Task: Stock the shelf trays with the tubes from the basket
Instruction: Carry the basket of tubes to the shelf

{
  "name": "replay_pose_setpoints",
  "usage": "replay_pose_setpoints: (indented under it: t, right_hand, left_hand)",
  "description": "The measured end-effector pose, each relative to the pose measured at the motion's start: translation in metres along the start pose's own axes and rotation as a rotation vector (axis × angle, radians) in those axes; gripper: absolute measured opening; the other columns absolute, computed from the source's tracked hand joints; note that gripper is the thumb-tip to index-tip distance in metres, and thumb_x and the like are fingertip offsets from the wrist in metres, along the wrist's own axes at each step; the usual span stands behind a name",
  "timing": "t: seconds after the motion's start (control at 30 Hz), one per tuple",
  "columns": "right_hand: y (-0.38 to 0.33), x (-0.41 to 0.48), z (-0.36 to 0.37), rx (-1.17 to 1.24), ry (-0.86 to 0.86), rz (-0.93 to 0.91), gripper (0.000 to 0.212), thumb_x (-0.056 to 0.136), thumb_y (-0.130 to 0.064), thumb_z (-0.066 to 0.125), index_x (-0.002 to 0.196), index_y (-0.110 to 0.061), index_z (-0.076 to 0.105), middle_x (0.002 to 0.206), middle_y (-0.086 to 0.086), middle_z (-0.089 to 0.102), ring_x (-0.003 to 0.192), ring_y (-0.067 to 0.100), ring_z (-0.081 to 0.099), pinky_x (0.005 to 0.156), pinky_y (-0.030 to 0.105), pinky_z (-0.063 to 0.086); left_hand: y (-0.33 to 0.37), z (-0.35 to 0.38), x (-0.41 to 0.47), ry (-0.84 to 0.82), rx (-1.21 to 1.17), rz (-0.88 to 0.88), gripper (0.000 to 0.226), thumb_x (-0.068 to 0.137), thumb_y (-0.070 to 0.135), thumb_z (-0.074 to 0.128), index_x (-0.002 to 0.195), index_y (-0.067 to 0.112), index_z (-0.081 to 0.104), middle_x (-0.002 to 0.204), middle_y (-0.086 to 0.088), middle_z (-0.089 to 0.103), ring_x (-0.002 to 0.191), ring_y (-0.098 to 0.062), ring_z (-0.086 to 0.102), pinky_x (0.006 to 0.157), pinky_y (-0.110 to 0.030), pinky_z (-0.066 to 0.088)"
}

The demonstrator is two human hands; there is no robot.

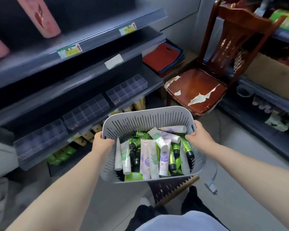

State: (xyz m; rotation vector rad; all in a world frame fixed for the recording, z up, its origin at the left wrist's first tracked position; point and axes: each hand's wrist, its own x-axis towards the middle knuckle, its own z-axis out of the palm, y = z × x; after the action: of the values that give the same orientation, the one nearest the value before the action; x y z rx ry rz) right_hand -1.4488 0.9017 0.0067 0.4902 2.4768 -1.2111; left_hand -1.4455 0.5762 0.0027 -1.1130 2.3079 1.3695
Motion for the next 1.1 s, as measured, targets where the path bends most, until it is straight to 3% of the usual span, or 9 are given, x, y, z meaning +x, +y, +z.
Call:
replay_pose_setpoints:
  t: [0.27,0.33,0.4,0.43,0.5,0.6,0.7,0.8,1.1]
  right_hand:
    - [-0.055,0.072,0.010,-0.147,-0.143,-0.125,0.057,0.085,-0.013,0.057,0.135,-0.025,0.034,0.097,0.004,0.061,0.094,0.026,0.061,0.083,0.040,0.050]
    - [-0.073,0.087,0.025,-0.179,-0.157,-0.135,0.055,0.085,-0.014,0.057,0.134,-0.025,0.035,0.096,0.004,0.062,0.091,0.026,0.061,0.080,0.038,0.050]
    - [-0.090,0.099,0.048,-0.206,-0.173,-0.124,0.057,0.086,-0.013,0.057,0.135,-0.025,0.032,0.094,0.004,0.060,0.089,0.025,0.060,0.071,0.034,0.047]
    - [-0.099,0.104,0.060,-0.212,-0.182,-0.107,0.058,0.086,-0.013,0.057,0.136,-0.025,0.030,0.092,0.003,0.058,0.086,0.024,0.059,0.065,0.032,0.044]
    - [-0.114,0.110,0.084,-0.213,-0.196,-0.057,0.060,0.085,-0.011,0.057,0.135,-0.024,0.028,0.087,0.002,0.055,0.076,0.021,0.056,0.055,0.029,0.039]
    - [-0.135,0.122,0.115,-0.210,-0.196,-0.031,0.059,0.083,-0.010,0.057,0.132,-0.024,0.028,0.086,0.003,0.056,0.073,0.020,0.055,0.052,0.029,0.037]
    - [-0.148,0.133,0.140,-0.192,-0.219,-0.018,0.057,0.083,-0.010,0.058,0.129,-0.026,0.029,0.082,0.003,0.056,0.070,0.020,0.054,0.053,0.030,0.039]
    - [-0.155,0.142,0.158,-0.189,-0.242,-0.019,0.057,0.083,-0.011,0.058,0.128,-0.029,0.028,0.083,0.003,0.056,0.074,0.021,0.057,0.057,0.032,0.042]
    - [-0.168,0.181,0.191,-0.269,-0.299,-0.056,0.060,0.083,-0.011,0.058,0.132,-0.027,0.026,0.084,0.000,0.054,0.084,0.024,0.059,0.067,0.035,0.046]
  left_hand:
    - [-0.014,-0.002,0.031,0.092,-0.155,-0.163,0.047,0.080,0.008,0.056,0.123,0.022,0.047,0.114,-0.020,0.061,0.114,-0.043,0.055,0.094,-0.059,0.043]
    - [-0.022,-0.010,0.051,0.100,-0.199,-0.192,0.048,0.078,0.011,0.056,0.123,0.024,0.047,0.109,-0.018,0.062,0.096,-0.038,0.063,0.087,-0.054,0.050]
    - [-0.033,-0.022,0.073,0.100,-0.212,-0.202,0.046,0.078,0.015,0.056,0.122,0.025,0.047,0.099,-0.011,0.062,0.070,-0.025,0.056,0.068,-0.039,0.054]
    - [-0.037,-0.029,0.084,0.094,-0.212,-0.210,0.045,0.079,0.016,0.057,0.122,0.026,0.046,0.098,-0.008,0.062,0.069,-0.023,0.053,0.065,-0.038,0.053]
    - [-0.043,-0.042,0.101,0.088,-0.185,-0.216,0.047,0.082,0.018,0.058,0.125,0.027,0.040,0.102,-0.006,0.060,0.082,-0.027,0.058,0.072,-0.044,0.052]
    - [-0.043,-0.065,0.125,0.091,-0.164,-0.225,0.052,0.086,0.020,0.058,0.131,0.028,0.033,0.101,-0.004,0.058,0.091,-0.031,0.059,0.072,-0.038,0.045]
    - [-0.044,-0.085,0.149,0.086,-0.129,-0.260,0.057,0.085,0.020,0.058,0.133,0.028,0.029,0.101,-0.005,0.057,0.086,-0.030,0.056,0.072,-0.038,0.046]
    - [-0.049,-0.098,0.162,0.093,-0.112,-0.283,0.061,0.084,0.019,0.058,0.134,0.032,0.026,0.104,-0.004,0.058,0.085,-0.030,0.056,0.087,-0.050,0.051]
    - [-0.067,-0.092,0.201,0.115,-0.202,-0.336,0.067,0.086,0.018,0.062,0.140,0.027,0.023,0.114,-0.008,0.054,0.112,-0.042,0.055,0.095,-0.053,0.046]
